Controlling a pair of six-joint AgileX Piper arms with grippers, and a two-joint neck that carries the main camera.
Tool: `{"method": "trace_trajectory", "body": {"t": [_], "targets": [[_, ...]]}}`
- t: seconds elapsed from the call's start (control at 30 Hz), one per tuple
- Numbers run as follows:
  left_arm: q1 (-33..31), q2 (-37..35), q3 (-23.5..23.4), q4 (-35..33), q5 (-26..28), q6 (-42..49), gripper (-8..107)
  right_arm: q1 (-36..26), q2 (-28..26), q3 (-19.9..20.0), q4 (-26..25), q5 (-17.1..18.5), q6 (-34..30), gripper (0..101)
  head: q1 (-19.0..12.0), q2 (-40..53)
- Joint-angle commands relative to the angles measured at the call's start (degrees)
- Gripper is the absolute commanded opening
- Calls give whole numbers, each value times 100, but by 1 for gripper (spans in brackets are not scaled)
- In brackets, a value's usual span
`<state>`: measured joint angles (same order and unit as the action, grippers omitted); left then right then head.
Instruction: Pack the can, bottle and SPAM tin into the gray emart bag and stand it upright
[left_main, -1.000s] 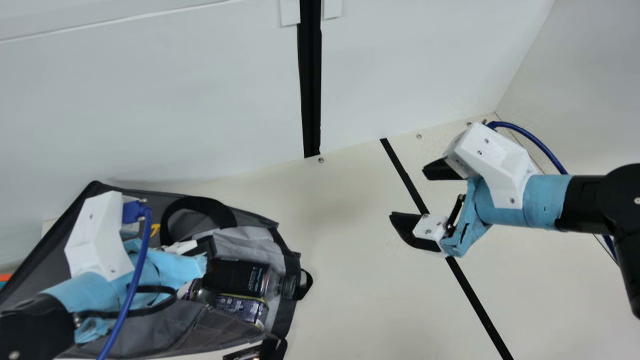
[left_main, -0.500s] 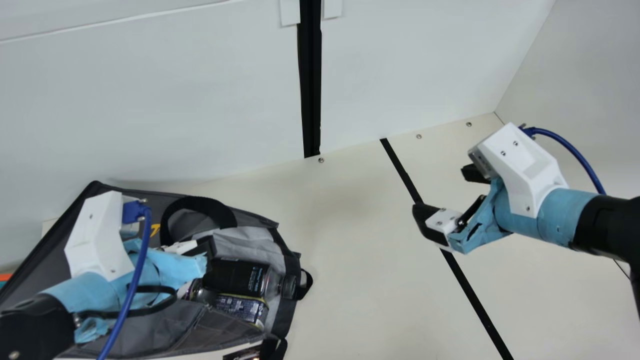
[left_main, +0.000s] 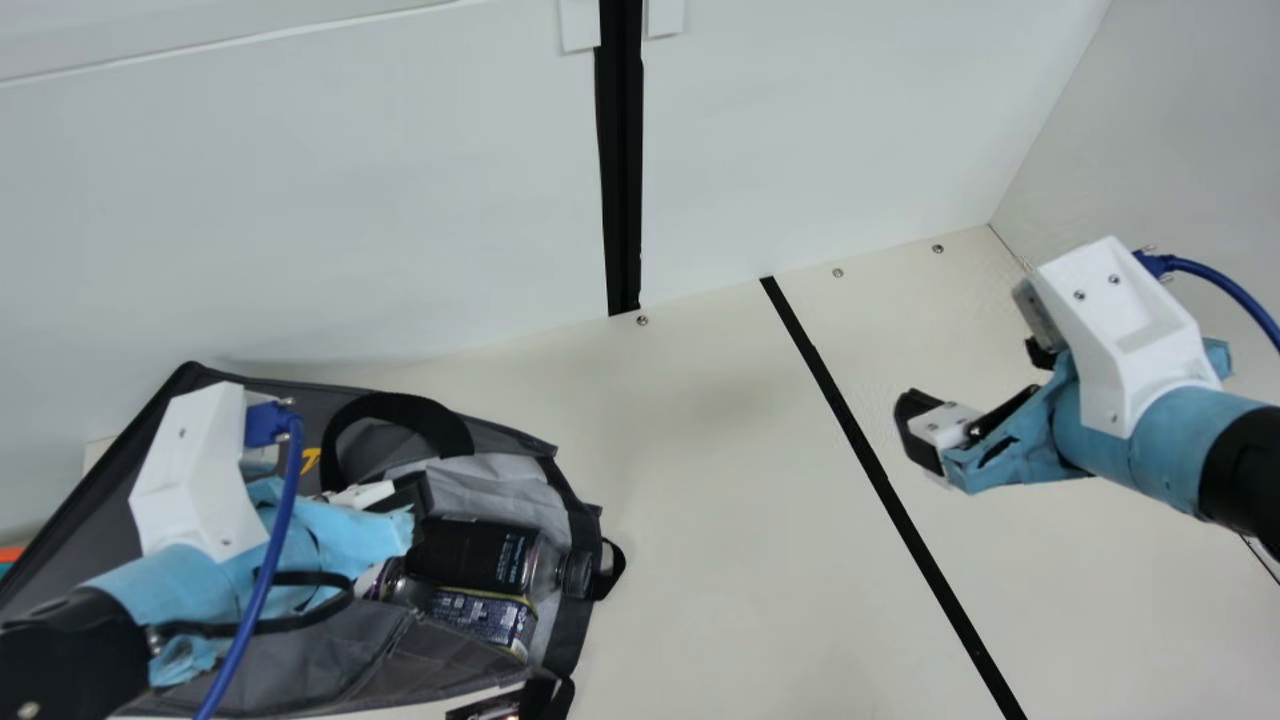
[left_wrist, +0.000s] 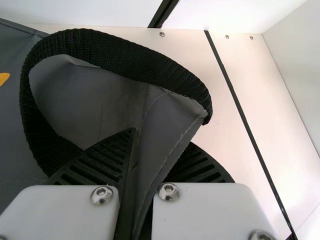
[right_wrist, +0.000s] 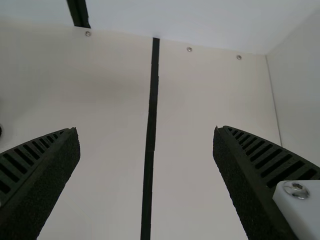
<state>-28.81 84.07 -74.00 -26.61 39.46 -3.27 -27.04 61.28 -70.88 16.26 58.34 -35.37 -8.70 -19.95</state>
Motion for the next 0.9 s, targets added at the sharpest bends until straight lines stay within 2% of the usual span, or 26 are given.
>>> {"method": "trace_trajectory", "body": {"t": [0.0,0.43,0.87], "targets": [[0,0,0,0,0,0,-8,-5,-20,-63,-365,43,302,95,-130,-5],[0,0,0,0,0,0,-8,109,-178,-590,-1495,533,1224,95,-130,-5],[0,0,0,0,0,0,-8,209,-263,-1165,-2078,1156,2004,95,-130,-5]]}}
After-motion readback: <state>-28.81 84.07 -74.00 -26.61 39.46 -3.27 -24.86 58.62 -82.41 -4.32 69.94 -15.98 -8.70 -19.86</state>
